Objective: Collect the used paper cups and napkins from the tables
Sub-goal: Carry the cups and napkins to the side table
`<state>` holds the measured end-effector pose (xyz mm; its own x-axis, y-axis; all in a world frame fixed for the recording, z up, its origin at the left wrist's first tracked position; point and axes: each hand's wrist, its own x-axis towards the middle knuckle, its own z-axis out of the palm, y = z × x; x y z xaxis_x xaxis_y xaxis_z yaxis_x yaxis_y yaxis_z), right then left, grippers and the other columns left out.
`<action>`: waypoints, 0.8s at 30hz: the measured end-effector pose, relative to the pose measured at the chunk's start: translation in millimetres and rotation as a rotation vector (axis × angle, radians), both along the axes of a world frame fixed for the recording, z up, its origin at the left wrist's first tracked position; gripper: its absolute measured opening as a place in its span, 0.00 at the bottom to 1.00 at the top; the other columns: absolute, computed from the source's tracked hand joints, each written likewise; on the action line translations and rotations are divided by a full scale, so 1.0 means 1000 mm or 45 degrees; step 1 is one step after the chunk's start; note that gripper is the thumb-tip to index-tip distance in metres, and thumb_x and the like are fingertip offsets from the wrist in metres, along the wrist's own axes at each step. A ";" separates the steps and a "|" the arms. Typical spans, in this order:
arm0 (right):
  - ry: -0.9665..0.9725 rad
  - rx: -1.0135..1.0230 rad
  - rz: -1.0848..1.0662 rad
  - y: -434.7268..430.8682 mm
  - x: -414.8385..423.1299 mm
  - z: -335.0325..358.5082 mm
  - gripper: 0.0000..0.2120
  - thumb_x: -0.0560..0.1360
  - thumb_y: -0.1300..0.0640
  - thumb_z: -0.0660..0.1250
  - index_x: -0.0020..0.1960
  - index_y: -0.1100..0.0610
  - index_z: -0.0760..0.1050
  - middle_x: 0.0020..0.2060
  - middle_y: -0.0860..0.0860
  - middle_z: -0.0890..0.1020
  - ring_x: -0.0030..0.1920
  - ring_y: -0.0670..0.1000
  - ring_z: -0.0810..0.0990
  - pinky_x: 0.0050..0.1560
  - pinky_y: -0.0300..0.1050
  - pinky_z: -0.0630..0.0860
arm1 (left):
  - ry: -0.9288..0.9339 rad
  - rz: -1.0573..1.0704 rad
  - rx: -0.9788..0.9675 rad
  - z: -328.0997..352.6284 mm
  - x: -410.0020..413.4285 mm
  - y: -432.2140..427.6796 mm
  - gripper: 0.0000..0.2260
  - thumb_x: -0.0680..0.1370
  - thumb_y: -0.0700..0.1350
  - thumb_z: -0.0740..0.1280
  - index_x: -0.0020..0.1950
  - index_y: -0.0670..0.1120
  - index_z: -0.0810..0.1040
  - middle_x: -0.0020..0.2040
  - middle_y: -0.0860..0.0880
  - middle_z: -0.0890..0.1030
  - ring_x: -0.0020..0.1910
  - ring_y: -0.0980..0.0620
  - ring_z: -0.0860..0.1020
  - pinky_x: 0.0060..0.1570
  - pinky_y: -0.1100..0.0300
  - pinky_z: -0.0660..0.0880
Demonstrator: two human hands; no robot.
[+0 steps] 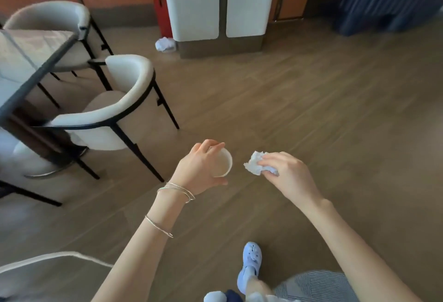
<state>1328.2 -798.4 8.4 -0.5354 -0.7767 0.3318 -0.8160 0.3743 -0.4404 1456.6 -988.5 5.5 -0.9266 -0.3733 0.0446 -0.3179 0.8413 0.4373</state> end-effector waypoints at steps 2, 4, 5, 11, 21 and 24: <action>0.007 0.002 -0.054 0.006 -0.039 0.001 0.13 0.63 0.72 0.73 0.43 0.57 0.83 0.41 0.52 0.85 0.41 0.57 0.81 0.34 0.52 0.79 | -0.006 -0.044 0.015 0.001 -0.043 0.002 0.38 0.64 0.58 0.75 0.71 0.55 0.63 0.65 0.57 0.66 0.61 0.54 0.65 0.50 0.55 0.74; 0.006 0.000 -0.098 0.011 -0.079 0.007 0.13 0.64 0.71 0.73 0.43 0.57 0.83 0.42 0.51 0.85 0.41 0.57 0.81 0.35 0.50 0.79 | 0.000 -0.079 0.010 0.005 -0.087 0.005 0.39 0.64 0.58 0.75 0.71 0.55 0.63 0.66 0.56 0.66 0.61 0.53 0.65 0.50 0.54 0.74; 0.007 -0.004 -0.118 0.014 -0.100 0.010 0.12 0.64 0.71 0.73 0.43 0.57 0.83 0.42 0.51 0.85 0.42 0.57 0.81 0.35 0.50 0.79 | 0.006 -0.089 0.005 0.007 -0.110 0.006 0.39 0.64 0.58 0.75 0.71 0.55 0.62 0.66 0.56 0.66 0.61 0.53 0.65 0.49 0.55 0.74; 0.063 -0.028 -0.231 0.034 -0.211 0.030 0.12 0.65 0.71 0.72 0.44 0.58 0.83 0.45 0.51 0.84 0.44 0.56 0.81 0.36 0.52 0.79 | 0.108 -0.156 0.011 0.021 -0.232 0.020 0.39 0.64 0.57 0.75 0.71 0.55 0.63 0.65 0.57 0.67 0.60 0.54 0.66 0.49 0.52 0.75; 0.018 0.004 -0.415 0.058 -0.330 0.009 0.13 0.63 0.72 0.74 0.43 0.57 0.83 0.45 0.49 0.85 0.44 0.54 0.82 0.36 0.49 0.80 | 0.065 -0.381 0.002 0.001 -0.386 0.029 0.39 0.64 0.57 0.75 0.71 0.54 0.63 0.65 0.57 0.67 0.59 0.54 0.66 0.46 0.57 0.74; 0.021 0.016 -0.462 0.051 -0.372 0.006 0.13 0.62 0.72 0.74 0.43 0.57 0.83 0.44 0.49 0.85 0.43 0.54 0.82 0.33 0.49 0.80 | 0.054 -0.433 -0.001 -0.005 -0.440 0.021 0.39 0.64 0.58 0.75 0.71 0.55 0.63 0.65 0.58 0.67 0.59 0.55 0.66 0.45 0.58 0.73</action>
<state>956.3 -747.7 14.2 -0.7717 -0.5412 0.3340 -0.6358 0.6464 -0.4218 1017.0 -967.5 0.2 -0.9954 -0.0433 0.0855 -0.0009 0.8962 0.4436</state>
